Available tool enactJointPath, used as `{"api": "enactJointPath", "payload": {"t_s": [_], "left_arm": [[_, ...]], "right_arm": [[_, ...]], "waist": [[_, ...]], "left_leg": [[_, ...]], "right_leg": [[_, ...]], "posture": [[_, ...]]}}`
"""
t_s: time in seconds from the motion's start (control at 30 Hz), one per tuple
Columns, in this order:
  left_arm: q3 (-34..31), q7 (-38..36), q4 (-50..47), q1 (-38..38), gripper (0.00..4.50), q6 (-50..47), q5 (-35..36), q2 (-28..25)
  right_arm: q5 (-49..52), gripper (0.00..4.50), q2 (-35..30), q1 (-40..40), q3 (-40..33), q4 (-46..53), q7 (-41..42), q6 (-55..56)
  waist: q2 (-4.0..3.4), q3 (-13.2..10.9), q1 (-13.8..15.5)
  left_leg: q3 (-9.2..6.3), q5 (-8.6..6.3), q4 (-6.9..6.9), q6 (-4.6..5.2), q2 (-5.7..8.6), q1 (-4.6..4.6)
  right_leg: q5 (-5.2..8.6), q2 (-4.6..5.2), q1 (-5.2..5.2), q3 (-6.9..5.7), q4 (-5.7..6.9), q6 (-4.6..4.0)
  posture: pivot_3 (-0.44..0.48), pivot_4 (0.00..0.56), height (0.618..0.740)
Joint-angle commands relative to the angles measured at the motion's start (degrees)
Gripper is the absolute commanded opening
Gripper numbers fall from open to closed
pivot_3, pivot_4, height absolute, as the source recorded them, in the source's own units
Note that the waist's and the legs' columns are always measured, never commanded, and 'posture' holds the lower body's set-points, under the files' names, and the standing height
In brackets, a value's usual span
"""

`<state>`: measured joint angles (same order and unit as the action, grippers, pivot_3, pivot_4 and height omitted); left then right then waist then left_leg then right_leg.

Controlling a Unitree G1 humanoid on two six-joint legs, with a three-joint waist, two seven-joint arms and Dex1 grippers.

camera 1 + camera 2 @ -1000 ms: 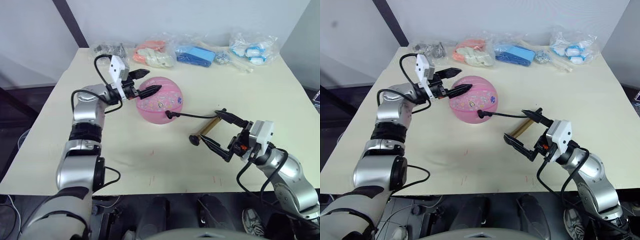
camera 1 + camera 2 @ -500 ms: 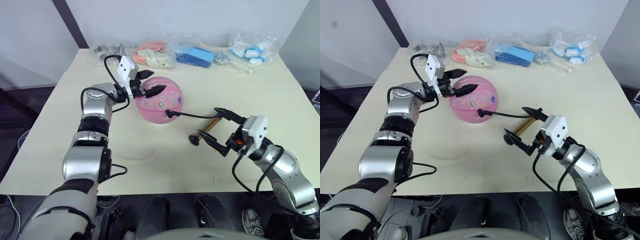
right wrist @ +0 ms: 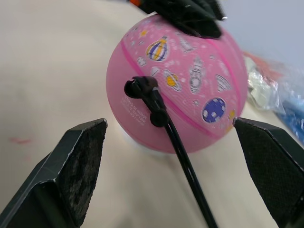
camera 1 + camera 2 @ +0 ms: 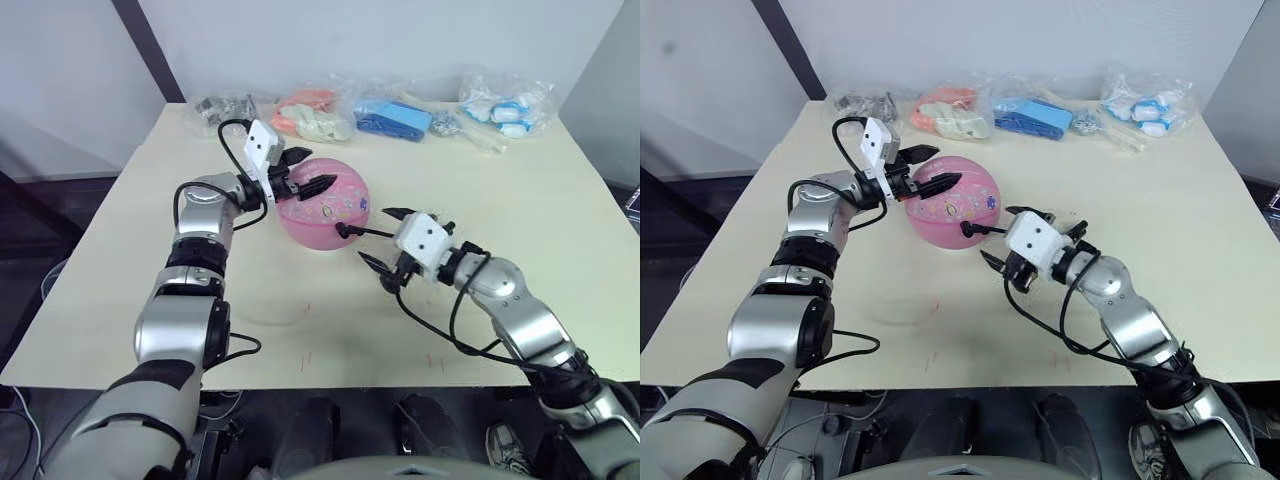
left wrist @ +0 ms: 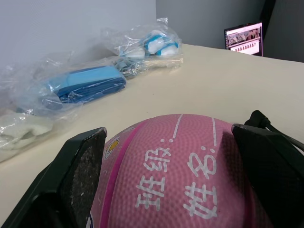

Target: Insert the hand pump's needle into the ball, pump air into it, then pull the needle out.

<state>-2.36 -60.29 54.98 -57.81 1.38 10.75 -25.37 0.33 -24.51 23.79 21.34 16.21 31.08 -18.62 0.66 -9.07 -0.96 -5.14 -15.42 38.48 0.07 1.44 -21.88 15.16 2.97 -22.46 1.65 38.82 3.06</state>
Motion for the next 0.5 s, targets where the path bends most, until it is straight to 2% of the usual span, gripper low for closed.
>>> {"api": "enactJointPath", "payload": {"t_s": [0.03, 0.27, 0.5], "left_arm": [[2.61, 2.75, 1.68, 2.90, 4.50, -3.42, -3.57, 1.34], [2.61, 4.16, -0.92, 3.88, 4.50, -5.52, -3.33, 1.87], [2.71, 5.07, -1.93, 4.43, 4.50, -6.40, -3.49, 1.69]], "right_arm": [[-5.40, 4.45, 0.64, 4.79, 2.80, -1.35, 0.45, -0.73], [-15.98, 4.45, 1.38, 10.10, 8.87, -7.03, 0.20, 2.59], [-21.55, 4.45, 3.12, 11.61, 8.90, -9.63, -1.19, 4.11]], "waist": [[0.00, 0.04, 0.00], [0.04, 0.20, 0.15], [0.04, 0.27, 0.08]], "left_leg": [[-0.01, 0.00, 0.00, 0.00, 0.00, 0.00], [-0.04, 0.00, -0.01, 0.00, 0.02, 0.00], [-0.12, 0.01, -0.02, -0.01, 0.02, 0.01]], "right_leg": [[0.00, 0.00, 0.00, 0.02, 0.00, 0.00], [0.00, 0.02, 0.00, -0.02, -0.01, 0.00], [0.00, 0.02, -0.01, -0.02, -0.01, 0.00]], "posture": [[0.000, 0.150, 0.738], [0.000, 0.150, 0.738], [0.000, 0.150, 0.738]]}}
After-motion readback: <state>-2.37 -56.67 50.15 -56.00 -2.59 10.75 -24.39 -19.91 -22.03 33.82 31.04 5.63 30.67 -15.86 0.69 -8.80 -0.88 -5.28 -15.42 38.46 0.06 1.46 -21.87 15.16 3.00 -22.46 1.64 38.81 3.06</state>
